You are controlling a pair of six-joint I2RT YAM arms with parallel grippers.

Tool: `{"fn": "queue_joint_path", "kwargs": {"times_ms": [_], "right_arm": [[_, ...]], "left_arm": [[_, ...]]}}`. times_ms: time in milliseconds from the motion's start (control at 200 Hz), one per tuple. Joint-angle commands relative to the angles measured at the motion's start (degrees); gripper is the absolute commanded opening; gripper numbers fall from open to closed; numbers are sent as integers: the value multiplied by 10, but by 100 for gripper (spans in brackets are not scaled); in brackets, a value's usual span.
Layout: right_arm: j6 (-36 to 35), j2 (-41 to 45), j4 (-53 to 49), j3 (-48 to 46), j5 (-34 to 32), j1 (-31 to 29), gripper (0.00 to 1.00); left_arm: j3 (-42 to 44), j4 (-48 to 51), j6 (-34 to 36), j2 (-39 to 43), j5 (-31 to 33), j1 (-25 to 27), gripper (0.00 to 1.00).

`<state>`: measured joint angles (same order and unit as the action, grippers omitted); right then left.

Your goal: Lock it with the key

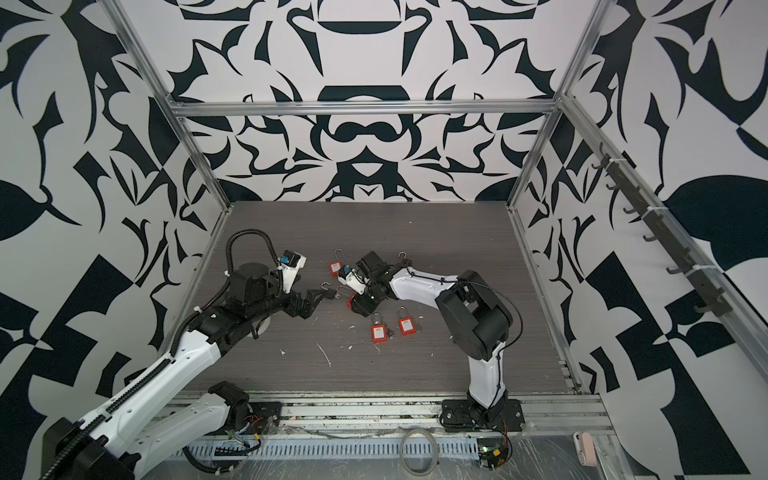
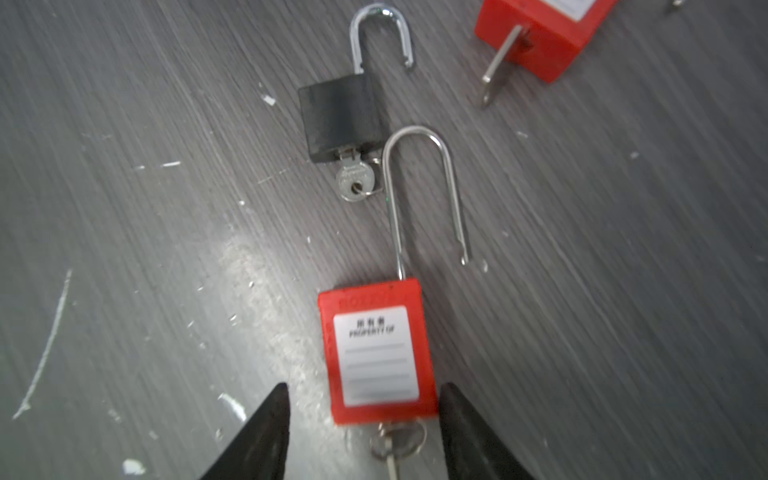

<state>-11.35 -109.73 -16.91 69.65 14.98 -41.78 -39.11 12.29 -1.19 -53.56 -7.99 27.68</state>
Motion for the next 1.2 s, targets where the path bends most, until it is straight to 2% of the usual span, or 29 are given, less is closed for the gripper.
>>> {"fn": "queue_joint_path", "kwargs": {"times_ms": [0,165,360,425,475,525,630,795,1010,1150,1195], "right_arm": [[-16,-6,-23,22,4,-13,57],[-12,-25,-38,39,-42,-33,50],[5,-27,-27,36,-63,-40,38],[12,-27,-30,40,-72,-40,38],[19,-29,-38,47,-79,-40,42],[26,-32,-49,55,-78,-41,51],[37,-36,-53,61,-66,-44,59],[58,-48,-53,70,-75,-45,60],[83,-63,-83,97,-90,-45,51],[80,-53,-94,96,-97,-45,38],[70,-44,-98,95,-89,-45,31]], "left_arm": [[-3,12,6,10,7,-3,99],[1,6,6,14,4,-2,99],[-1,-2,5,10,-2,-3,99],[-1,-2,4,10,-4,-3,99],[-1,-1,5,11,-4,-3,99],[1,-1,5,13,-4,-3,99],[2,-1,5,15,-3,-3,99],[2,1,4,20,-1,-2,99],[3,2,5,24,2,-2,99],[3,4,7,26,3,-2,99],[3,5,9,27,2,-2,99]]}}
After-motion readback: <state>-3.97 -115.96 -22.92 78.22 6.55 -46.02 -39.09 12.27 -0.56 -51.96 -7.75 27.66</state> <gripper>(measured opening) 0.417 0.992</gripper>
